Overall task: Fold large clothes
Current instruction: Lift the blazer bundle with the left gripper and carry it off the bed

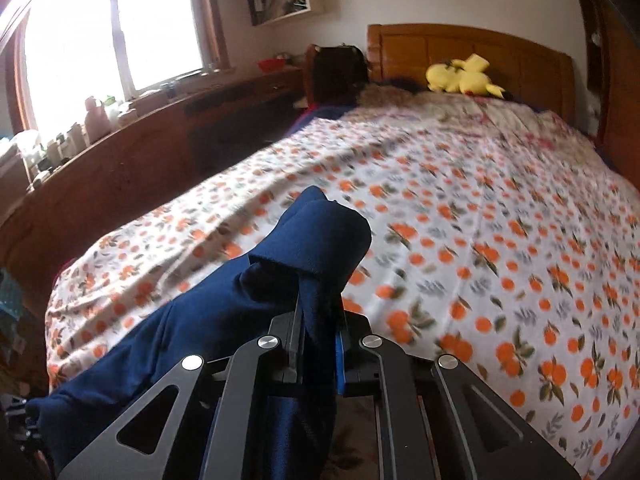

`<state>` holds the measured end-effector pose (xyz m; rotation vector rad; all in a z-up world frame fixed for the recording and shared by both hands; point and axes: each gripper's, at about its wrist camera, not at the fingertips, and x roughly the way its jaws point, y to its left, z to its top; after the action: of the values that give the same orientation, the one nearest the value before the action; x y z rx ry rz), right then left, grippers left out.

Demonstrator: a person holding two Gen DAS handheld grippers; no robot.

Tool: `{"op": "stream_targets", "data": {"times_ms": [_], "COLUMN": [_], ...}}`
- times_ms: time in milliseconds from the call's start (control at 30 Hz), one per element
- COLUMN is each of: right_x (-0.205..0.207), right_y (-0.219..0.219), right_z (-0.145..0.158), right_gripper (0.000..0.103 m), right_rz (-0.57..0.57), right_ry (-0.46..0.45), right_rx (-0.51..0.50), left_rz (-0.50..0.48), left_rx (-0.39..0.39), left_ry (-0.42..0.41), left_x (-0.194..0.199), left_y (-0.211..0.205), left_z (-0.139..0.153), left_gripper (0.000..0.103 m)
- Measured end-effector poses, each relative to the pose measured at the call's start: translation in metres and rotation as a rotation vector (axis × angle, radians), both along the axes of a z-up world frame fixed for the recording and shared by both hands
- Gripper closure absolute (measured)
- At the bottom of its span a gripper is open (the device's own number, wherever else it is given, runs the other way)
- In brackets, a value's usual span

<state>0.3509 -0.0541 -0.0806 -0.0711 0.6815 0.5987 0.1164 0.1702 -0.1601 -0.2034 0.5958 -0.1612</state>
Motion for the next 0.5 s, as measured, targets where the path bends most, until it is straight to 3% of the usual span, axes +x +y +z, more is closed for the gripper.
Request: {"op": "stream_targets", "data": {"times_ms": [233,500], "right_x": [-0.009,-0.033], "right_y": [0.079,0.198], "right_z": [0.026,0.051], "right_gripper": [0.094,0.094], "right_rz": [0.077,0.207], "right_ry": [-0.045,-0.088], "right_rx": [-0.016,-0.018], "left_rz": [0.113,0.276], "left_rx": [0.036,0.067], "left_ry": [-0.045,-0.069], "left_x": [-0.017,-0.047], "left_y": [0.070,0.160], "left_z": [0.019,0.035], "left_gripper": [0.098,0.098]}}
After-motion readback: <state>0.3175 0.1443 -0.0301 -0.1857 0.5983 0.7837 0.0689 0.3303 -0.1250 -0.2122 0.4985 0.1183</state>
